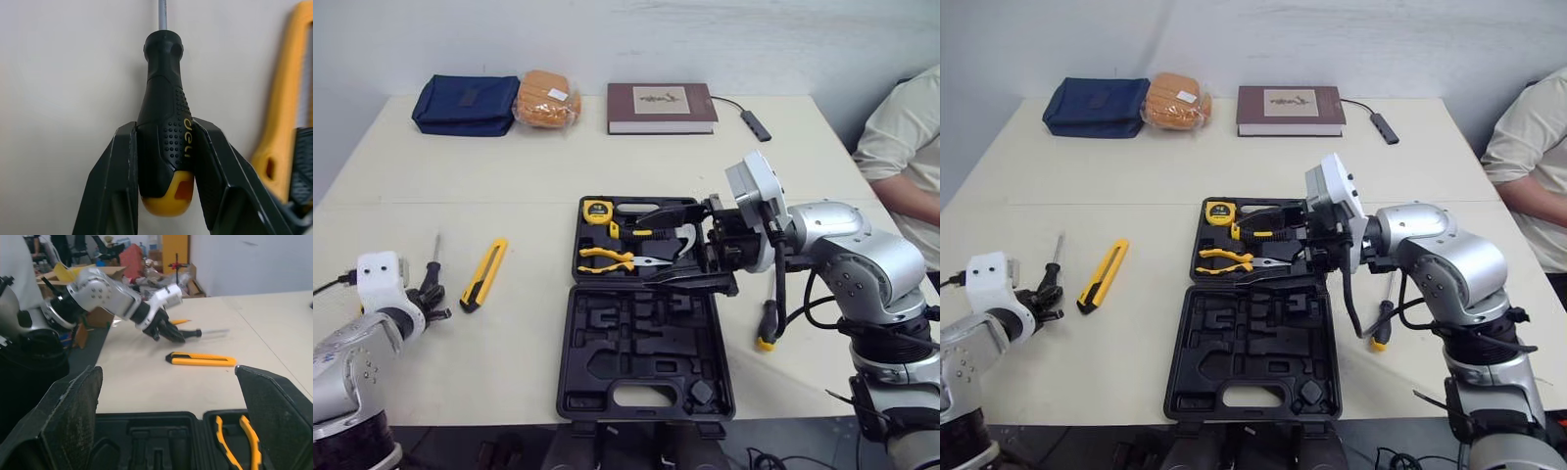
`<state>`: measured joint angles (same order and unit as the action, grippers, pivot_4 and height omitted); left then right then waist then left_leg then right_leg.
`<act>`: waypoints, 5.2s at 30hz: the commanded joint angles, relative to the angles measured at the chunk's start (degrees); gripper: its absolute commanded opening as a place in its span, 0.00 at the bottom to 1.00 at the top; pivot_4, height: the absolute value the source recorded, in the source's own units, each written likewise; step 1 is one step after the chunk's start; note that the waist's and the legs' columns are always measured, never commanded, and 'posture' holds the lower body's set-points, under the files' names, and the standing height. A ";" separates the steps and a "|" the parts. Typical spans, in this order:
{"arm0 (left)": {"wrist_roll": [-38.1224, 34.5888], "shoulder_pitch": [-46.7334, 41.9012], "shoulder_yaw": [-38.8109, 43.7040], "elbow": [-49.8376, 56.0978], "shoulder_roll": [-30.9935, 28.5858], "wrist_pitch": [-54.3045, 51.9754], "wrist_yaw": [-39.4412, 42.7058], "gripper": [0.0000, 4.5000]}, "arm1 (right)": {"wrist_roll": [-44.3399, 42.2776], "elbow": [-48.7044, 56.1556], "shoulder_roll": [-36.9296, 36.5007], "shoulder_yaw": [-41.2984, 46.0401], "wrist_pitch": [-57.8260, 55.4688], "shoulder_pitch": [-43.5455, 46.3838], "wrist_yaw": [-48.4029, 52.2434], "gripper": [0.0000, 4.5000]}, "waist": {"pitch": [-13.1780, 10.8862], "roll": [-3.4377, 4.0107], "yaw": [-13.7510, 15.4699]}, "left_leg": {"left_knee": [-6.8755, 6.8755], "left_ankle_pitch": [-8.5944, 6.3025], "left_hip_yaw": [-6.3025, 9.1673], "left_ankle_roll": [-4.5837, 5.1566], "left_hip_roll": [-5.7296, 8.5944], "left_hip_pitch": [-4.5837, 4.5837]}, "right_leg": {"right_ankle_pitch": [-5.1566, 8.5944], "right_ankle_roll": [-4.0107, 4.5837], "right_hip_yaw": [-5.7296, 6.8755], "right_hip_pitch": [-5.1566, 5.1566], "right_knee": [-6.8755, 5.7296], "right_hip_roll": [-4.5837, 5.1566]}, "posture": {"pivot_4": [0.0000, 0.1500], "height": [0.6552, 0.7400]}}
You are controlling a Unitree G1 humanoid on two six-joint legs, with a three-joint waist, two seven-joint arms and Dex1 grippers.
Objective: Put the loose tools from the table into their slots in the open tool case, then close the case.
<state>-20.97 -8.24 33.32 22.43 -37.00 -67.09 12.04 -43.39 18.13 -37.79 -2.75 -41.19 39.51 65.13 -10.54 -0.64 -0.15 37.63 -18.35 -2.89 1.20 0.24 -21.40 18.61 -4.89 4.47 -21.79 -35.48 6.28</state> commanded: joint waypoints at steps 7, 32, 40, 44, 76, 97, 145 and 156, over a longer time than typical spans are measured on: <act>-12.04 -7.23 -15.55 13.27 -12.87 3.33 21.45 0.19 | -5.34 10.52 -8.06 8.78 -4.75 -9.78 -3.43 1.00 | -0.02 0.04 0.03 | -0.51 0.09 0.05 0.17 0.05 -0.05 | 0.00 0.00 0.05 0.01 0.51 0.03 | 1.00 1.00; 5.08 -42.16 -63.82 -2.69 -15.10 16.46 49.53 0.19 | 0.92 20.05 -16.77 17.25 -1.94 -39.33 -11.07 1.00 | -0.43 0.08 1.63 | -0.22 0.47 0.01 0.53 0.05 -0.14 | -0.11 -0.21 0.10 0.17 0.46 -0.17 | 1.00 1.00; 10.15 -43.32 -65.96 -4.70 -12.19 17.91 51.09 0.19 | 0.42 21.06 -16.55 17.81 -1.35 -41.69 -12.80 1.00 | -0.49 -0.01 1.63 | -0.02 0.49 0.02 0.56 0.03 -0.17 | -0.13 -0.25 0.09 0.20 0.45 -0.23 | 1.00 1.00; 12.43 -43.17 -66.84 -5.06 -11.34 19.24 52.03 0.19 | 0.17 21.01 -16.47 17.75 -1.28 -41.65 -13.36 1.00 | -0.49 -0.01 1.66 | 0.01 0.49 0.04 0.56 0.03 -0.17 | -0.13 -0.25 0.09 0.20 0.43 -0.22 | 1.00 1.00; 5.99 -30.19 -46.58 -17.38 -1.19 39.11 53.46 0.94 | 0.38 18.41 -15.10 15.14 1.13 -38.04 -12.80 1.00 | -0.49 -0.02 1.51 | 0.41 0.46 0.10 0.61 0.00 -0.16 | -0.14 -0.25 0.08 0.24 0.02 -0.17 | 1.00 1.00; 9.71 -24.98 -46.68 -33.13 6.30 56.45 57.05 0.03 | 1.98 16.29 -14.78 9.86 1.95 -33.01 -12.07 1.00 | -0.49 -0.02 1.54 | 0.45 0.45 0.08 0.59 0.02 -0.16 | -0.15 -0.28 0.13 0.25 -0.07 -0.17 | 1.00 1.00; 20.18 -26.01 -51.31 -43.96 8.63 67.69 53.69 0.03 | 2.38 17.61 -14.12 9.90 1.78 -35.18 -14.14 1.00 | 2.21 1.11 1.56 | -0.48 -0.10 0.10 1.10 -0.05 1.14 | -0.04 -0.08 0.03 1.29 0.87 -0.03 | 1.00 1.00; 7.82 -24.61 -46.15 -36.64 9.83 59.87 60.43 0.03 | 2.47 17.38 -14.15 9.46 1.78 -34.77 -13.79 1.00 | 1.06 0.51 1.47 | -0.30 0.27 0.14 0.67 0.02 -0.08 | -0.11 -0.20 0.27 0.28 0.87 -0.05 | 1.00 1.00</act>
<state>-12.40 -33.03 -12.85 -15.91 -27.25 -6.62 71.91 -40.66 34.03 -52.28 6.59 -40.04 4.26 51.04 -9.48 -0.13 1.32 37.36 -18.08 -2.75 1.88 0.27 -21.49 18.50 -5.09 4.76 -21.49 -34.62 6.23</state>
